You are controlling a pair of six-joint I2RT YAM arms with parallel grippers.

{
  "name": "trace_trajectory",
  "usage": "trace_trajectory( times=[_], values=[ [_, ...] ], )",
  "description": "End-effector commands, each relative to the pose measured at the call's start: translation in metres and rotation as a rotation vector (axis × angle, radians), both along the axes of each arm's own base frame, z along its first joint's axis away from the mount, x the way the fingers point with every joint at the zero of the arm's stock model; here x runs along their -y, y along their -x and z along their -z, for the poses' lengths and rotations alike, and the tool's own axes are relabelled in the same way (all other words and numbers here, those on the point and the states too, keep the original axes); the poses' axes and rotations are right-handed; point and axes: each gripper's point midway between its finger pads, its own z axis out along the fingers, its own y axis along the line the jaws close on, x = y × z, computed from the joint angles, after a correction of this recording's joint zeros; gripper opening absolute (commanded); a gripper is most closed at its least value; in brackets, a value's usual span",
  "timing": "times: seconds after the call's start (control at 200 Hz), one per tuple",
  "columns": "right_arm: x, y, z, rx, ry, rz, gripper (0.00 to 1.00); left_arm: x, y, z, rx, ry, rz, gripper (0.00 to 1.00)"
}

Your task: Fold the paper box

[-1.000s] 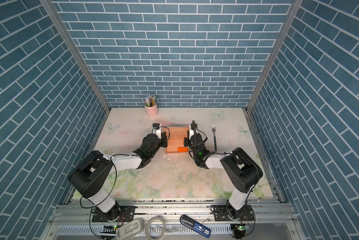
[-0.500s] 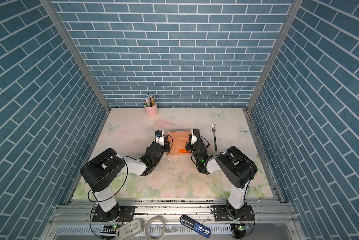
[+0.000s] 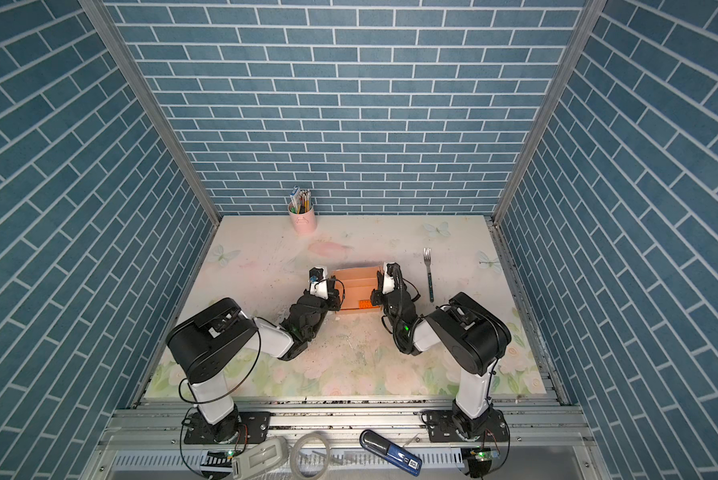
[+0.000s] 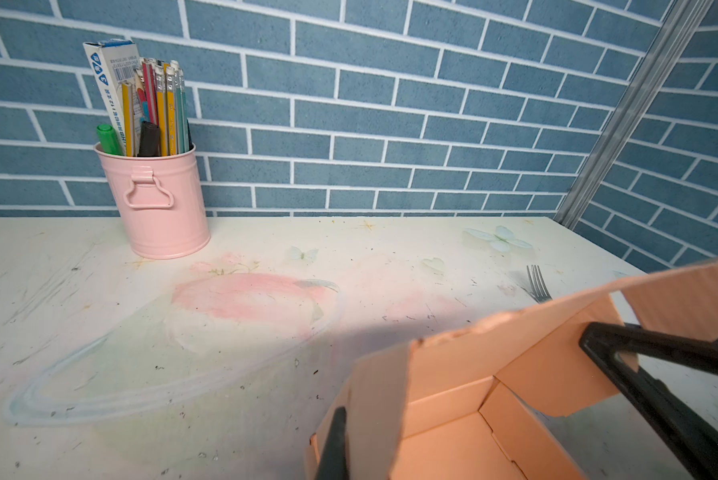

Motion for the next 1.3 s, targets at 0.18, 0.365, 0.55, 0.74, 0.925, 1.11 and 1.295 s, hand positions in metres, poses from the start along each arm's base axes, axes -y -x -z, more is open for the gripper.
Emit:
trace_trajectory(
  times=[0.18,0.365,0.55,0.74,0.925,1.11,1.295],
  values=[
    [-0.022,0.021,0.01,0.021,0.008,-0.071,0.0,0.022,0.015,0.002,0.027,0.048,0.096,0.0],
    [-0.023,0.025,0.015,0.016,0.024,-0.069,0.0,0.025,0.02,0.005,0.018,0.043,0.113,0.0],
    [-0.025,0.029,0.023,0.006,0.047,-0.069,0.0,0.023,0.023,0.01,0.008,0.034,0.113,0.0],
    [-0.027,0.035,0.034,-0.011,0.075,-0.075,0.0,0.021,0.025,0.015,0.001,0.02,0.109,0.0],
    [-0.031,0.038,0.043,-0.017,0.103,-0.081,0.0,0.02,0.025,0.02,-0.001,-0.001,0.106,0.0],
    [-0.036,0.04,0.052,-0.028,0.118,-0.088,0.0,0.016,0.026,0.02,0.001,-0.014,0.096,0.0],
    [-0.038,0.042,0.055,-0.032,0.124,-0.093,0.0,0.014,0.027,0.02,0.005,-0.027,0.094,0.0]
  ],
)
